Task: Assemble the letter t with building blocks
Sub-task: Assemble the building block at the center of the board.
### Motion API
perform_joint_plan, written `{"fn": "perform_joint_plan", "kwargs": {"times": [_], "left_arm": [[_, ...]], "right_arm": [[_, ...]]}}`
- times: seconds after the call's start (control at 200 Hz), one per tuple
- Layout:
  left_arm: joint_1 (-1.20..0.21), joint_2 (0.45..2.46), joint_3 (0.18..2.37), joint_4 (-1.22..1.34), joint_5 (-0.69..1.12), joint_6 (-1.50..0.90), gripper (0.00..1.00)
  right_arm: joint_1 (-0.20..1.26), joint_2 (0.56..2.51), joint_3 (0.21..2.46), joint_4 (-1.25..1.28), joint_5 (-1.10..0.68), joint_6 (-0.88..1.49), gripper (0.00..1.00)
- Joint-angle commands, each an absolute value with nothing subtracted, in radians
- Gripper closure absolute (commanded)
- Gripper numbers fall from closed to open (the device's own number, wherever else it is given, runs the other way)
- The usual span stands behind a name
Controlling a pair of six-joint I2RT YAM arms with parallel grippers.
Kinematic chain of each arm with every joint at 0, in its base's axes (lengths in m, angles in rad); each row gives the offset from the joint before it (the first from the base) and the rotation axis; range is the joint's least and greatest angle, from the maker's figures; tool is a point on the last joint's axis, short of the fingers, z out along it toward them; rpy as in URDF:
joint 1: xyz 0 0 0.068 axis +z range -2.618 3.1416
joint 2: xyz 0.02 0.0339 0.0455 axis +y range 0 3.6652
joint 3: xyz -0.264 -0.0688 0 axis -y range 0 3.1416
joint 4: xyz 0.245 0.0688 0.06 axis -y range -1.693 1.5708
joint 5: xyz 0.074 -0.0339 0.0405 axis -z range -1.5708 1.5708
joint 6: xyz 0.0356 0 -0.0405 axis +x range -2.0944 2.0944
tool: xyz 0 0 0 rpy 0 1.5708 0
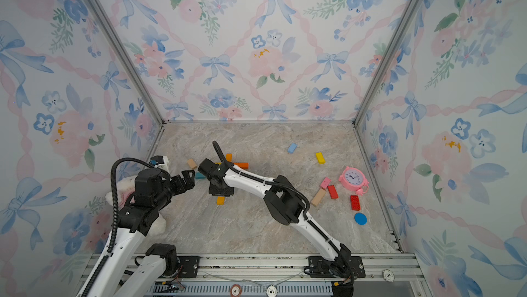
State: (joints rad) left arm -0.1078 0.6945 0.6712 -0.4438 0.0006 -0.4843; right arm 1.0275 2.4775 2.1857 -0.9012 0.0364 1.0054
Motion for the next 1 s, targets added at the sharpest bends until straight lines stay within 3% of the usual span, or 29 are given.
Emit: {"fn": "perform_joint_plan", "kwargs": {"times": [0.0, 0.995], "left_arm": [[-0.101, 0.683, 0.668, -0.456, 0.015, -0.492, 0.02], [-0.101, 0.684, 0.666, -0.456, 0.017, -0.492, 0.02]], "right_arm": [[1.011, 2.482, 2.137, -0.927, 0.043, 1.014, 0.67], [0.999, 2.436, 2.048, -0.893, 0.046, 1.029, 0.66]]}}
